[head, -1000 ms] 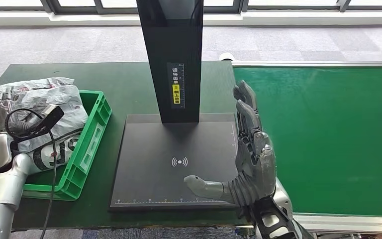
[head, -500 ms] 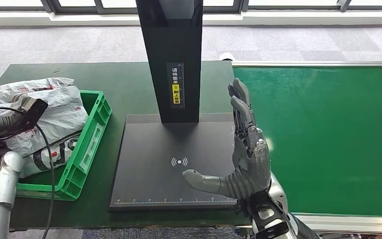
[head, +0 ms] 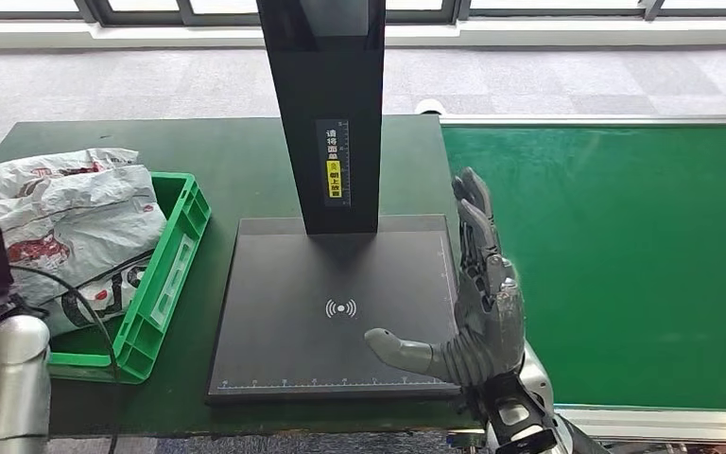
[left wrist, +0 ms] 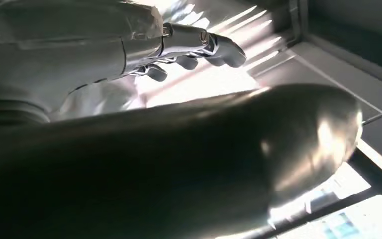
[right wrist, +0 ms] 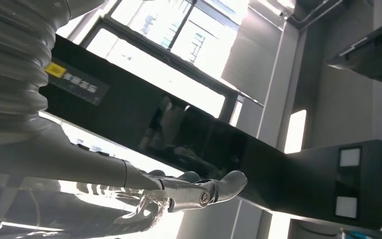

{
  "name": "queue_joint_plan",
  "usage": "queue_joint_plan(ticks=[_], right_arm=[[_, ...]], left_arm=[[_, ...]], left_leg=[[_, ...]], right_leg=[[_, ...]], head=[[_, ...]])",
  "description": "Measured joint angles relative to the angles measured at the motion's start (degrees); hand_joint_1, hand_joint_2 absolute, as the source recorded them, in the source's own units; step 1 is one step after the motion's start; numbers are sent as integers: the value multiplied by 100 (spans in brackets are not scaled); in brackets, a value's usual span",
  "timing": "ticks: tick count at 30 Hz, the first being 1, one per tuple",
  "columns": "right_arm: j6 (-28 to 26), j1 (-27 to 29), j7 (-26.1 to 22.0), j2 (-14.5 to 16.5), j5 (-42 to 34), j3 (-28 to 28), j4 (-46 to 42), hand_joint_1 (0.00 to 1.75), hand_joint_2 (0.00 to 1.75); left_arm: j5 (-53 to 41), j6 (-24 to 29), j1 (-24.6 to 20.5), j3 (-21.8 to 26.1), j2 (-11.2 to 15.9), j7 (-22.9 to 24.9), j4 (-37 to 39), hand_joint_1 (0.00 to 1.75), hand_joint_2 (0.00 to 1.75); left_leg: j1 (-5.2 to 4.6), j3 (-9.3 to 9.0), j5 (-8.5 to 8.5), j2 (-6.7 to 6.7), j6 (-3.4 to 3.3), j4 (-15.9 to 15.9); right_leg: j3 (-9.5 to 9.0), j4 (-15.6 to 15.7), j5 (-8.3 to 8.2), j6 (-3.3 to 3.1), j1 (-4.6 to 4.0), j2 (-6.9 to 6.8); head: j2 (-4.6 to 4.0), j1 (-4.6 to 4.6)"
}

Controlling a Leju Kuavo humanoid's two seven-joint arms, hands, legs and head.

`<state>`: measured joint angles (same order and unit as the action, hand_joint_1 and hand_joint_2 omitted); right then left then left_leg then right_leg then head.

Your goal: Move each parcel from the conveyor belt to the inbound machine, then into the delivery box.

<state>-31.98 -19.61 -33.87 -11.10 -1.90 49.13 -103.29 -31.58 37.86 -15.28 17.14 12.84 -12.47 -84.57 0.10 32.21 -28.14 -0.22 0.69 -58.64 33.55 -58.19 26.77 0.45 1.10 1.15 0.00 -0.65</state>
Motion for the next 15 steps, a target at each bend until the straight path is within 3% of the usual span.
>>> queue_joint_plan(ticks=[4, 7, 12, 15], right_arm=[[-2, 132, -85, -129, -45, 0, -1, 0, 175], [8, 252, -139, -222, -100, 0, -1, 0, 175], [3, 548, -307, -508, -386, -2, 31, 0, 175], [-99, 667, -358, -672, -477, -3, 56, 0, 175]], left_arm=[[715, -130, 630, -54, -367, -383, -765, 0, 0], [1910, -725, 1088, -214, -581, -918, -1278, 0, 0], [3771, -1387, 2219, -1103, -980, -2121, -2230, 0, 0], [4267, -1517, 2533, -1596, -1031, -2412, -2571, 0, 0]], left_leg=[[0, 6, -3, -1, -3, -1], [0, -1, -6, 6, -4, 0], [-2, 0, -14, 12, -14, -1], [-2, 1, -16, 1, -17, -2]], right_leg=[[2, 4, 1, 1, -4, 2], [-1, 5, 1, 1, -1, 3], [-1, 9, 4, 6, 1, 7], [-5, 12, 7, 10, 2, -1]], head=[[0, 2], [0, 2], [0, 1], [0, 1]])
